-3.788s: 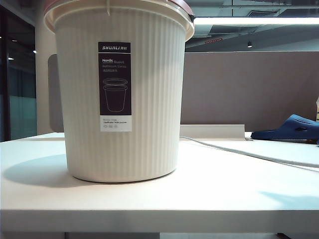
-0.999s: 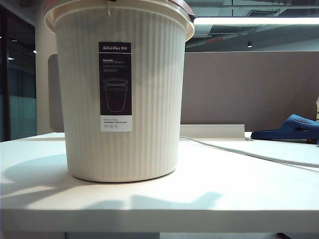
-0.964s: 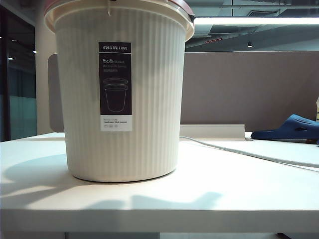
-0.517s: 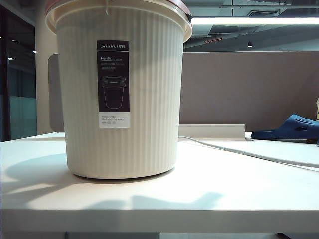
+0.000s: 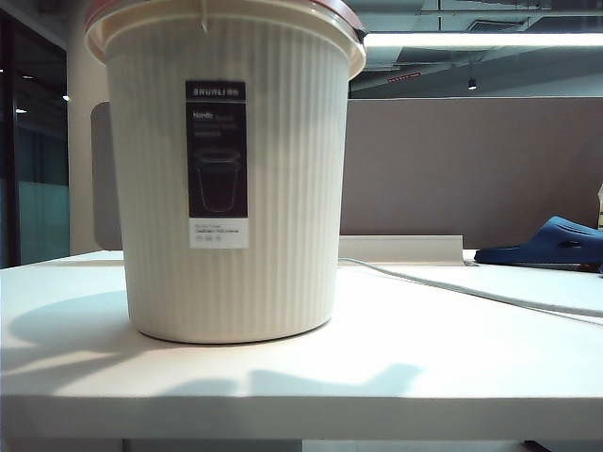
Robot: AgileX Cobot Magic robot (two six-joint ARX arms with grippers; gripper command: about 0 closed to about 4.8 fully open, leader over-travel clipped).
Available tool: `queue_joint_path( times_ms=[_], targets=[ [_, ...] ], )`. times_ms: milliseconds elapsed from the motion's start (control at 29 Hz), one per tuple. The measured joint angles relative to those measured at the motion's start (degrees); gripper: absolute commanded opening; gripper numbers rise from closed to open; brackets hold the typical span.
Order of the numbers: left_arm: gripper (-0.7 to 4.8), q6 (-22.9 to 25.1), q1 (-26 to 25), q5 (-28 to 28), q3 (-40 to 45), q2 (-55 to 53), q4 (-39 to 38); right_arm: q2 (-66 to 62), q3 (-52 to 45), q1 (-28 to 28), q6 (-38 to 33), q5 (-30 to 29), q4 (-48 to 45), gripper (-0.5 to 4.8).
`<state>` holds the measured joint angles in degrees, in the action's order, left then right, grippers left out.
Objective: Open the ring lid of the trash can, pull out the black garbage bag inside, and place it on the table.
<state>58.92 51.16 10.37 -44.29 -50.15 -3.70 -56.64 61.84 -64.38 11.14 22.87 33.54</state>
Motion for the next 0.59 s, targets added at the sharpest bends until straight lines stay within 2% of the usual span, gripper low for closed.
queue_joint_path(
  times_ms=[172, 379, 585],
  targets=[
    [2.52, -0.52, 1.95, 0.22, 0.0, 0.02, -0.11, 0.0, 0.0, 0.0, -0.02, 0.0, 0.39, -0.05],
    [2.52, -0.5, 2.1, 3.56, 0.0, 0.02, -0.5, 0.0, 0.0, -0.02, -0.17, 0.0, 0.39, -0.05],
    [2.52, -0.52, 2.1, 3.8, 0.0, 0.02, -0.5, 0.0, 0.0, -0.02, -0.24, 0.0, 0.44, -0.05]
  ],
)
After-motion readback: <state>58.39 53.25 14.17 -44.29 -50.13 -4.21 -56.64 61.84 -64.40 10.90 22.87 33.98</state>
